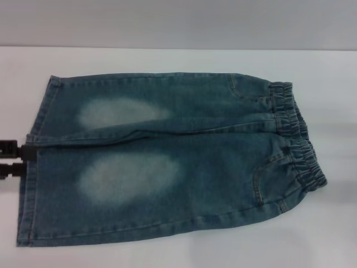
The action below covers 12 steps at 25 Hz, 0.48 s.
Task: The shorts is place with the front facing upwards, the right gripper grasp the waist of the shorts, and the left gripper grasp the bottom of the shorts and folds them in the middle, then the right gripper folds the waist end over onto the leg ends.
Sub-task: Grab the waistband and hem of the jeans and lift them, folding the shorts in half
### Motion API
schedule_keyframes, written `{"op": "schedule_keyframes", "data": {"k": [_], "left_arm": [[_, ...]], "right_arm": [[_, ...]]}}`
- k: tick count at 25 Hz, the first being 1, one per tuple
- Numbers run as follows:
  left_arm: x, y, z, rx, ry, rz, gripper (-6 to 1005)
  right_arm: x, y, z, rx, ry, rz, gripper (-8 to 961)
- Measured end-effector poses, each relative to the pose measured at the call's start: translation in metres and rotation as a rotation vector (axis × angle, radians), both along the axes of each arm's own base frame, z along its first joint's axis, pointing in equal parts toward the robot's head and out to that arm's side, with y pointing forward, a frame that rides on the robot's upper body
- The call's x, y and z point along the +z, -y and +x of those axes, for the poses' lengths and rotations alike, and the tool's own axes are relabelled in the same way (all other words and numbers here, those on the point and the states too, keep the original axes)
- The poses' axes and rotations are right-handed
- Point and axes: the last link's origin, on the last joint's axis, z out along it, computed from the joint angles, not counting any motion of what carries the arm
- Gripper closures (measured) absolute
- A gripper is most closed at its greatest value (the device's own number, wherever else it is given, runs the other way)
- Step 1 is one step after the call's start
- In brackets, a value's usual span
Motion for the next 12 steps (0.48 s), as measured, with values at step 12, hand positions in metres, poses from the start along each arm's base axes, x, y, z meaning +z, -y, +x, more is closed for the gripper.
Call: {"op": "schedule_keyframes", "data": {"k": [12], "left_arm": [[-0.014,0.022,-0.023,0.097,-0.095,-0.110,234]], "right_arm": [[-0.001,-0.005,0.001,-0.013,0.002,-0.019,166]]}}
